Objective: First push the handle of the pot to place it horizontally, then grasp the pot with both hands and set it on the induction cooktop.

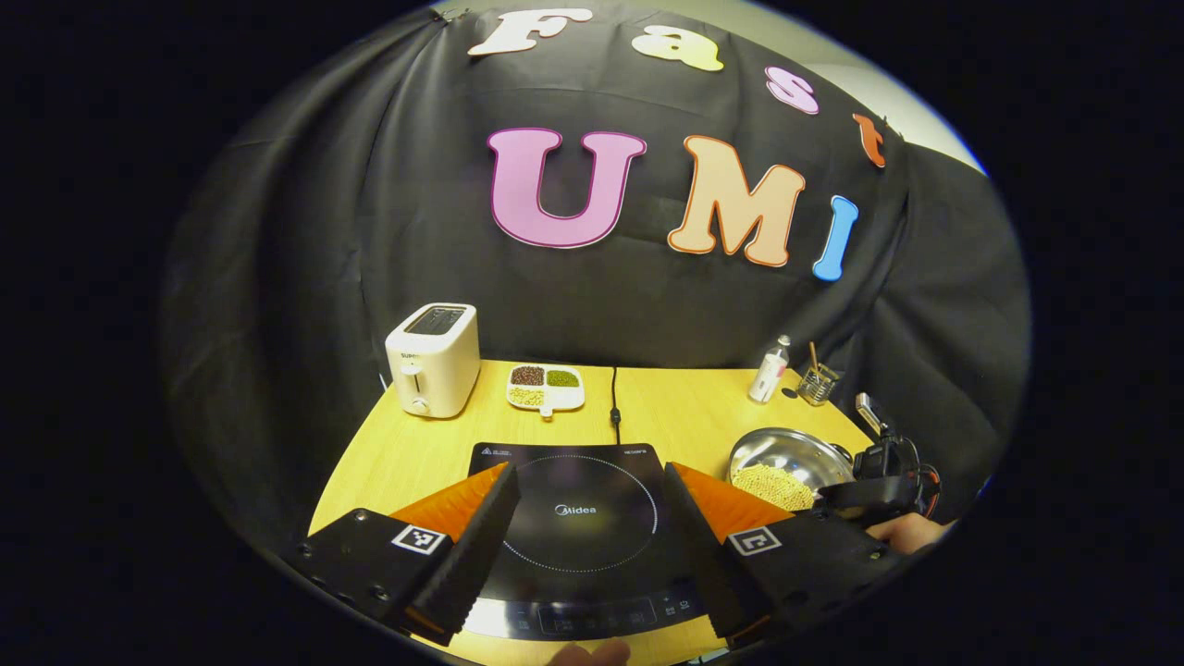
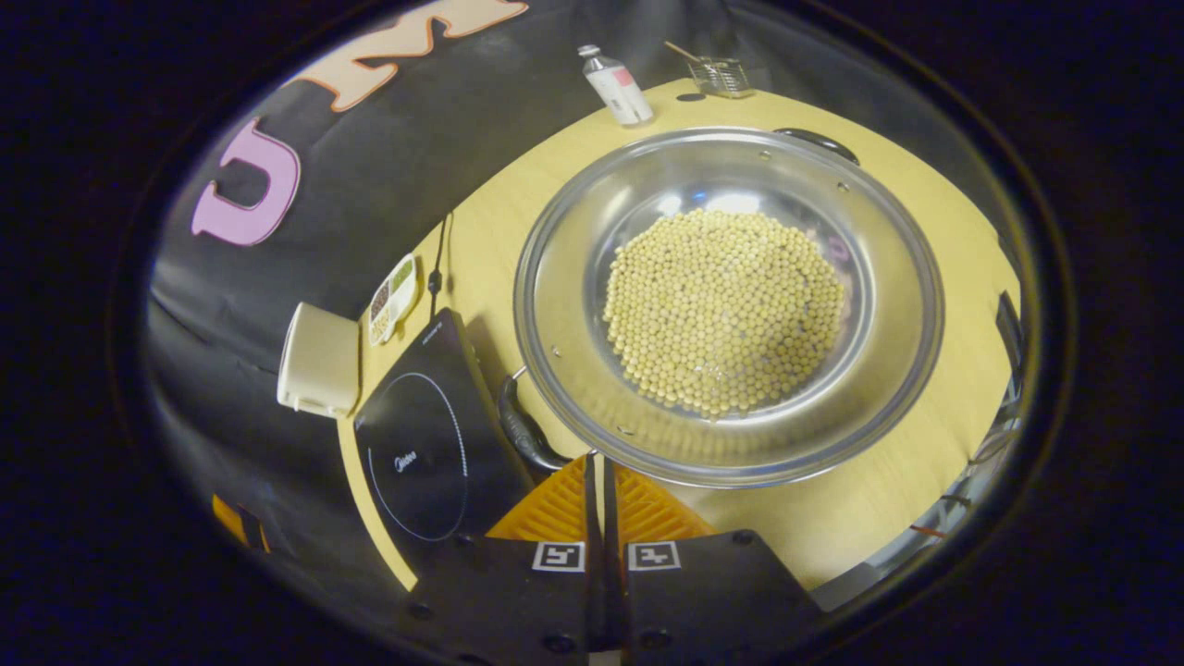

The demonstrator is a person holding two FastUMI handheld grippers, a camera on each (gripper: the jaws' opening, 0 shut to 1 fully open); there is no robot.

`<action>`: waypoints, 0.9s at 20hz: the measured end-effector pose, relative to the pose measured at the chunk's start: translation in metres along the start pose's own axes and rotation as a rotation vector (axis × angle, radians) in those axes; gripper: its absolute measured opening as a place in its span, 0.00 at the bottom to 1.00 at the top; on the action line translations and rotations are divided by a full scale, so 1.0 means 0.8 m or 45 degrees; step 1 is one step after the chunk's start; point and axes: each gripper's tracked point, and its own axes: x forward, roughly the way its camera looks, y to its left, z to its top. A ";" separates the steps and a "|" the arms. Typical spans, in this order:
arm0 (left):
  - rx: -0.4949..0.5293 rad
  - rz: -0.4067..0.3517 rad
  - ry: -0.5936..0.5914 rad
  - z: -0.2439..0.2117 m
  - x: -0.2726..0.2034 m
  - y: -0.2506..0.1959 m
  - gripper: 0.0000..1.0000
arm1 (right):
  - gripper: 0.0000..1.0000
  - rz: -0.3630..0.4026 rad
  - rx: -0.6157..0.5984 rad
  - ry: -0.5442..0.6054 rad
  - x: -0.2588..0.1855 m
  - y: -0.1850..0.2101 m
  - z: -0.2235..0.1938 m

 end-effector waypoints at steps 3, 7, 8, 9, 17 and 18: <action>0.018 0.011 -0.013 0.006 -0.001 0.005 0.95 | 0.03 0.038 0.099 0.009 0.010 0.011 0.007; 0.025 0.035 -0.031 0.013 -0.005 0.012 0.95 | 0.03 0.073 0.131 0.020 0.010 0.020 0.010; 0.023 0.031 -0.031 0.012 -0.003 0.010 0.95 | 0.03 0.092 0.129 0.012 0.006 0.022 0.014; 0.019 0.024 -0.029 0.012 -0.002 0.007 0.94 | 0.02 0.117 0.120 0.000 -0.001 0.023 0.018; -0.084 -0.216 0.070 -0.017 0.032 -0.093 0.95 | 0.03 0.210 0.088 -0.255 -0.057 -0.030 0.118; -0.087 -0.233 0.085 -0.020 0.041 -0.104 0.95 | 0.00 0.187 0.074 -0.289 -0.065 -0.050 0.134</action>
